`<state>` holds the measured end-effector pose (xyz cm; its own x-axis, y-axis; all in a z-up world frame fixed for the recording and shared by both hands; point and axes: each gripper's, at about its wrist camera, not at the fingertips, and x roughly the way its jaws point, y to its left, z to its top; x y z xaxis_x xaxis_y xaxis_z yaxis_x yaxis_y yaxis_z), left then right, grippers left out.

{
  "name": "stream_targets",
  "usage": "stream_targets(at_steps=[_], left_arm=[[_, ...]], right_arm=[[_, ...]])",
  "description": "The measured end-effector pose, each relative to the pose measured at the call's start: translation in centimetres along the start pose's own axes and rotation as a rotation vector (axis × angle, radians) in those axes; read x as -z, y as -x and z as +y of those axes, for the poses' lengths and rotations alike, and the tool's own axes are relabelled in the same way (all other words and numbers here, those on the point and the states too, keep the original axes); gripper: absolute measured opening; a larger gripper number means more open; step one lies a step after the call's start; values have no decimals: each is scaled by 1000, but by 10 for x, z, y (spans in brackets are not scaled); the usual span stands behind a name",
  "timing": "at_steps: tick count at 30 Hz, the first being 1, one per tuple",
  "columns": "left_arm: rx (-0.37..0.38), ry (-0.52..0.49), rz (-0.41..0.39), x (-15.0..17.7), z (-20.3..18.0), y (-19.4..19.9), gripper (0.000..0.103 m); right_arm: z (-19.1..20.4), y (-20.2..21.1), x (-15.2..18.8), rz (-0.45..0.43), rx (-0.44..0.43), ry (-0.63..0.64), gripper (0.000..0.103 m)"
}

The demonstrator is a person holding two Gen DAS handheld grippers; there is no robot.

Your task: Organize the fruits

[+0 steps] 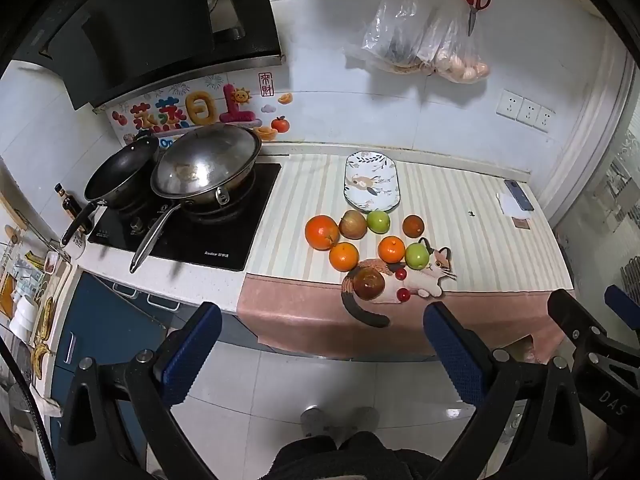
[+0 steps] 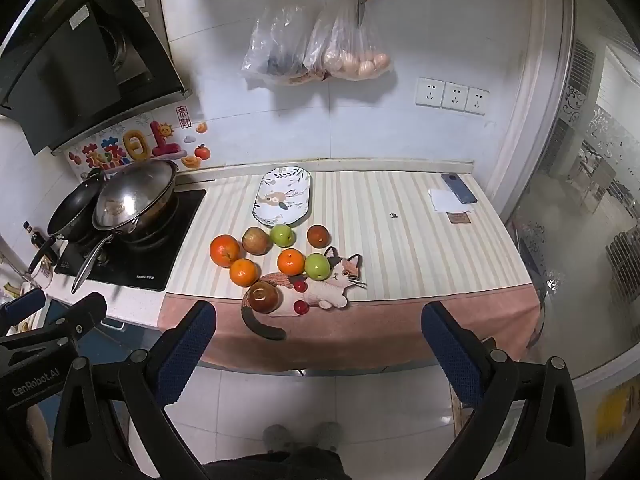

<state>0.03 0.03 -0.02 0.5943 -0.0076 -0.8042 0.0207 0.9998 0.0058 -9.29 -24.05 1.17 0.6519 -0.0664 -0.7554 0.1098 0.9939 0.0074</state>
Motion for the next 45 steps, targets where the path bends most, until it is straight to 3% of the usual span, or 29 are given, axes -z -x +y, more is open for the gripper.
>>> stream_targets(at_steps=[45], left_arm=[[5,-12,2,-5,0,2,103]], right_arm=[[2,-9,-10,-12,-5,-6,103]])
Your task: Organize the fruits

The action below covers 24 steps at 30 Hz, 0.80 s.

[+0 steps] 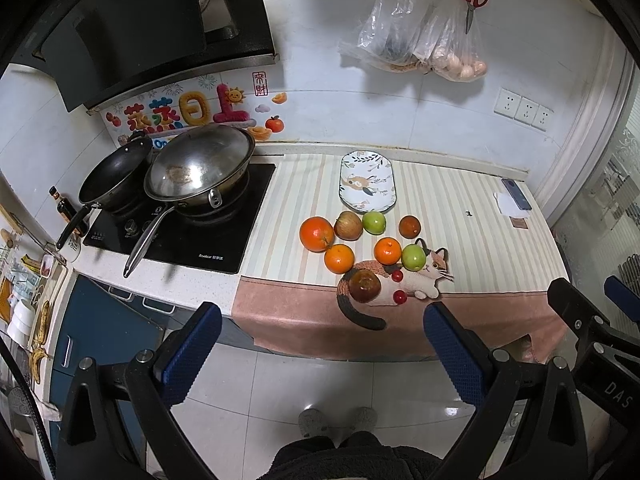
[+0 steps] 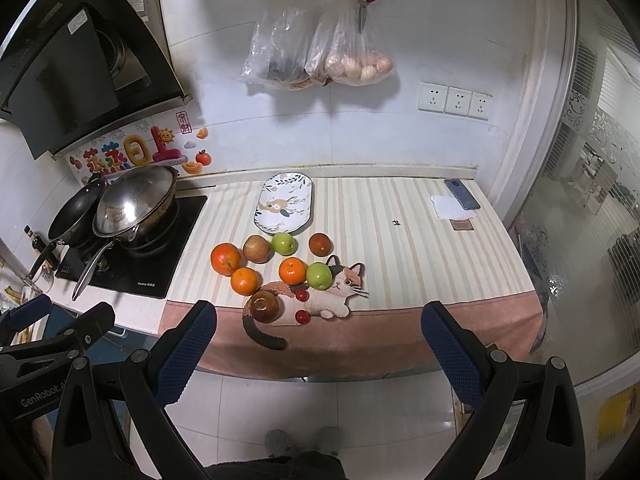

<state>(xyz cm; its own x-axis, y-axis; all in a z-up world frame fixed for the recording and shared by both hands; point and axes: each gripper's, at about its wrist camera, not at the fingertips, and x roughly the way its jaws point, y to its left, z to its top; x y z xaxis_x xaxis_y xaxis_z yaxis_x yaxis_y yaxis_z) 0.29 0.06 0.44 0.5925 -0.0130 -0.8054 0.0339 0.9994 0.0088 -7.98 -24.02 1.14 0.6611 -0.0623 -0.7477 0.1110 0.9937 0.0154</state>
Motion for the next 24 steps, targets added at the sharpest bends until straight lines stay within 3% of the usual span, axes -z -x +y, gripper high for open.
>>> stream_targets(at_steps=[24], left_arm=[[-2,3,-18,-13,-6,3,103]], right_arm=[[7,8,-7,-7,-2,0,103]])
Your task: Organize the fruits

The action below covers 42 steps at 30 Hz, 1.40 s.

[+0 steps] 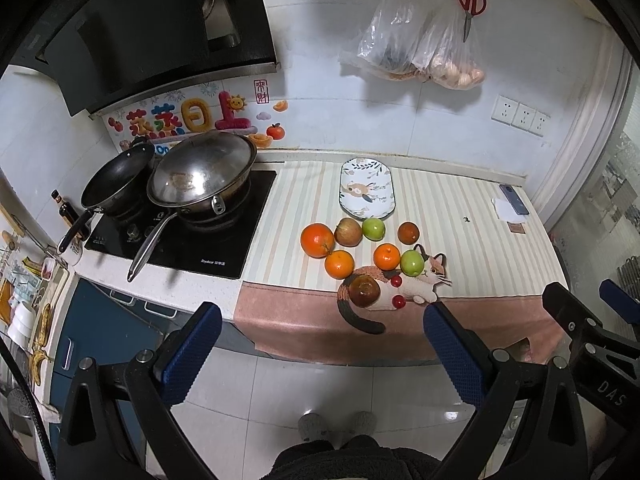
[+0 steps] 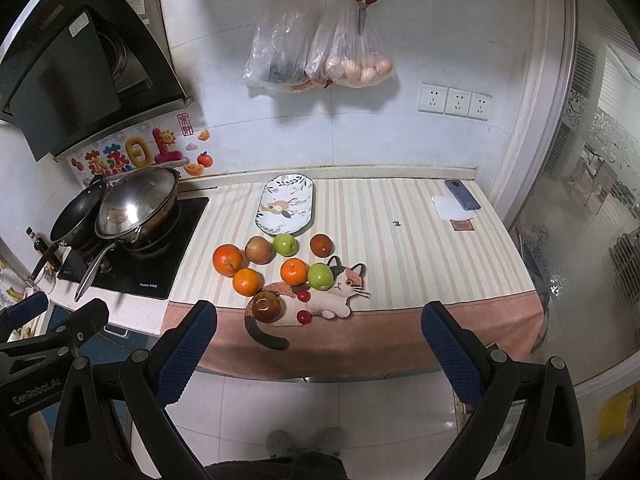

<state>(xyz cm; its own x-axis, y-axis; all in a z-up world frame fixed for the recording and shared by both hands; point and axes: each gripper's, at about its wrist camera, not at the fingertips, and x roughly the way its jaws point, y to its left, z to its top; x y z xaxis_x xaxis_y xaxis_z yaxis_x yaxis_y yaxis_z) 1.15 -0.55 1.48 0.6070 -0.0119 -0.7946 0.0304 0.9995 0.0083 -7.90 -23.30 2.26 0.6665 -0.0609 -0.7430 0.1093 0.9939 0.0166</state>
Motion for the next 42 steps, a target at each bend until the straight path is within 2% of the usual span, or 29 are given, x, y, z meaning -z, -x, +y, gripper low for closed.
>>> stream_targets(at_steps=[21,26,31,35,39,42], left_arm=[[11,5,-12,0,6,10,103],[11,-1,-25,-1,7,6,103],[-30,-19,-49,-20,21,-26,103],[-25,-21,-50,-37,35,-62,103],[-38,-20,13,-52,44,-113,103],[-42,-12,106,-60,51,-160,103]], right_arm=[[4,9,1,-6,-4,-3,103],[1,6,3,-12,-10,-51,103],[0,-12,0,-19,-7,-120,103],[2,-43,-3,13,-19,-160,103],[1,-88,-7,72,-48,-197,103],[-2,-129,-10,127,-46,-211,103]])
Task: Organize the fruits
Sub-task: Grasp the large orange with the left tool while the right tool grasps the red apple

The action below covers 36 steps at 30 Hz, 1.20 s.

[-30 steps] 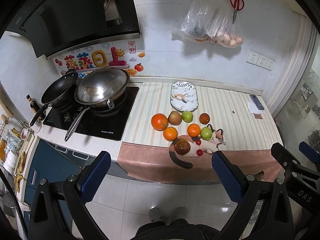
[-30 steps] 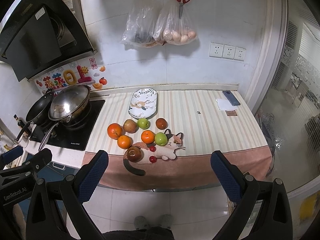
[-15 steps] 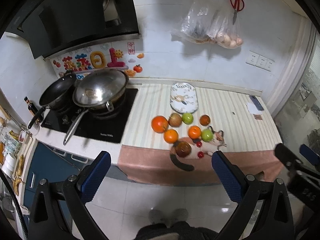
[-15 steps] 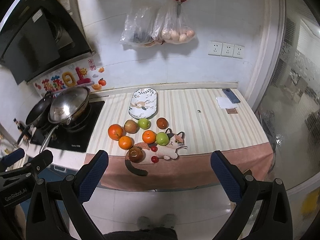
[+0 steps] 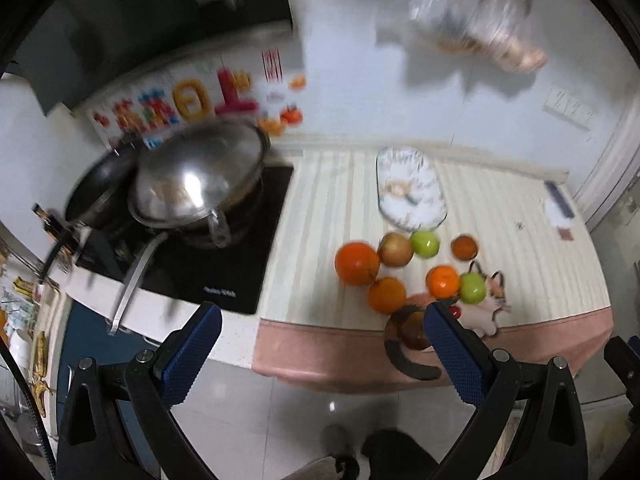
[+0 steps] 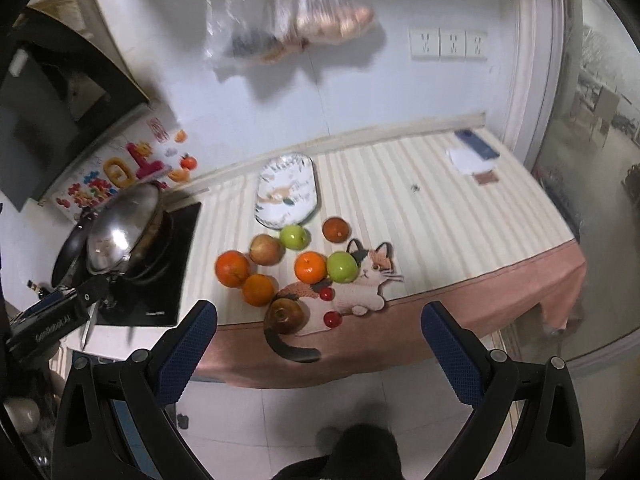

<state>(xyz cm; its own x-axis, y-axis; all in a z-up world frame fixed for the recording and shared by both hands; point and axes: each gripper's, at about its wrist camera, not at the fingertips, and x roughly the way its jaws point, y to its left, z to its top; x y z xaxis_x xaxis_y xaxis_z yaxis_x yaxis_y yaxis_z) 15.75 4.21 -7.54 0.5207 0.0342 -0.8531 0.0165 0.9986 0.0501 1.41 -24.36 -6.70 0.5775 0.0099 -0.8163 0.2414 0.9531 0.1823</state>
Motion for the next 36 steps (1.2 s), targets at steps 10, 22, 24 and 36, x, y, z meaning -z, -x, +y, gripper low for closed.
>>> stream_targets(at_steps=[10,22,24,36], left_arm=[[30,80,298,-49,-11,-153,103],[129,431,657,-51,-4,-314,102],[159,477,686,-44,-5,-325,94],[131,396,590,-46,-11,-319,77]], right_arm=[[-12,-175,-54,212,-40,-9,103],[-14,-336,-101,485,-123,12,102],[-10,-349,-105,506,-123,25,102],[92,-379,-119,581,-238,311,101]])
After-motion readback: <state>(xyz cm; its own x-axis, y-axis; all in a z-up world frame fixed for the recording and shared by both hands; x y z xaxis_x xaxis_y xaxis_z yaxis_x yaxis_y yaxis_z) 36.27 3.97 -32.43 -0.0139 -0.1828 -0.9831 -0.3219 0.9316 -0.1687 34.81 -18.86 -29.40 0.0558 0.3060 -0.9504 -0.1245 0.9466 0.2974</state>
